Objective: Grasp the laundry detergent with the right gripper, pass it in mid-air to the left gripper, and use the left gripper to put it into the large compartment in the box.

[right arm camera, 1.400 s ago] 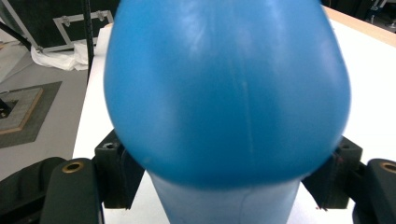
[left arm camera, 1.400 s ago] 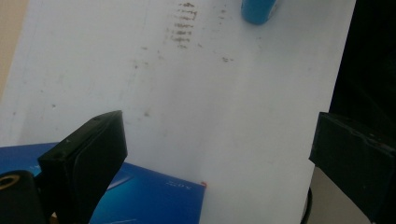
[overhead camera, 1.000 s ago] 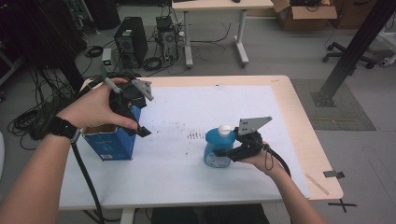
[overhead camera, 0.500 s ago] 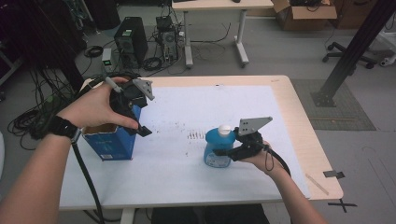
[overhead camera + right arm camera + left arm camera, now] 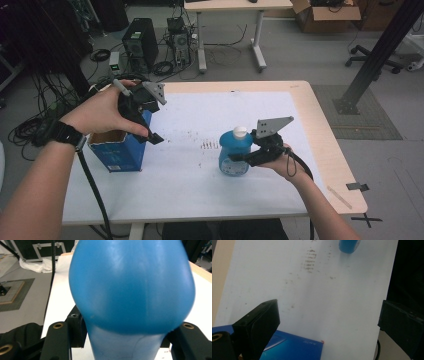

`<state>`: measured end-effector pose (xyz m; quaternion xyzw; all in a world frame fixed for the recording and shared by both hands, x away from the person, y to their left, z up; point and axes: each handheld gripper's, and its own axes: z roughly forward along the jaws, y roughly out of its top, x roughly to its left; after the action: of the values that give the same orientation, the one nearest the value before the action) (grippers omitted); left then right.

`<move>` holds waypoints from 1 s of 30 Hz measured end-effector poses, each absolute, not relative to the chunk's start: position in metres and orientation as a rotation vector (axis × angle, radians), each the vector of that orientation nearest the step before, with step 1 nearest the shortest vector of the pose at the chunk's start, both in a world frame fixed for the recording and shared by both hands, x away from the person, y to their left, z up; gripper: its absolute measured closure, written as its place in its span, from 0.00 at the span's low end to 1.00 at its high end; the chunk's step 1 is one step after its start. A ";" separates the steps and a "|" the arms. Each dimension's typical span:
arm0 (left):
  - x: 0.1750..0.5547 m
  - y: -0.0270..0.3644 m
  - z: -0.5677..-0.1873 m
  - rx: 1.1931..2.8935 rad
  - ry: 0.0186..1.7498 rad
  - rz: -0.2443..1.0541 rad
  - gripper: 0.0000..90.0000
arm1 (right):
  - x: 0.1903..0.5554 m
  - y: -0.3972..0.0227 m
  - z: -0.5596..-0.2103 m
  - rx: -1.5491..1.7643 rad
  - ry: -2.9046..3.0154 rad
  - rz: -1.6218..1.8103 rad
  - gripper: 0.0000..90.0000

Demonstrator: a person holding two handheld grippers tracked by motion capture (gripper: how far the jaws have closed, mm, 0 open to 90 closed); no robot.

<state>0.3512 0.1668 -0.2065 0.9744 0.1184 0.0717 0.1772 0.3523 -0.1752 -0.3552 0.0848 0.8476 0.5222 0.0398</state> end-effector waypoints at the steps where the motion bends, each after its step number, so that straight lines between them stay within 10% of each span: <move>1: 0.351 0.166 -0.205 2.756 0.332 0.206 0.05 | 0.353 -0.174 -0.351 0.248 2.604 1.596 0.46; 30: 0.340 0.133 -0.165 2.734 0.188 0.280 0.04 | 0.370 -0.110 -0.268 0.033 2.730 1.529 0.46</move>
<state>0.3399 0.1333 -0.1647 0.9740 0.0670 0.0999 0.1920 0.3700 -0.1102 -0.2676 0.0105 0.8724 0.4886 0.0061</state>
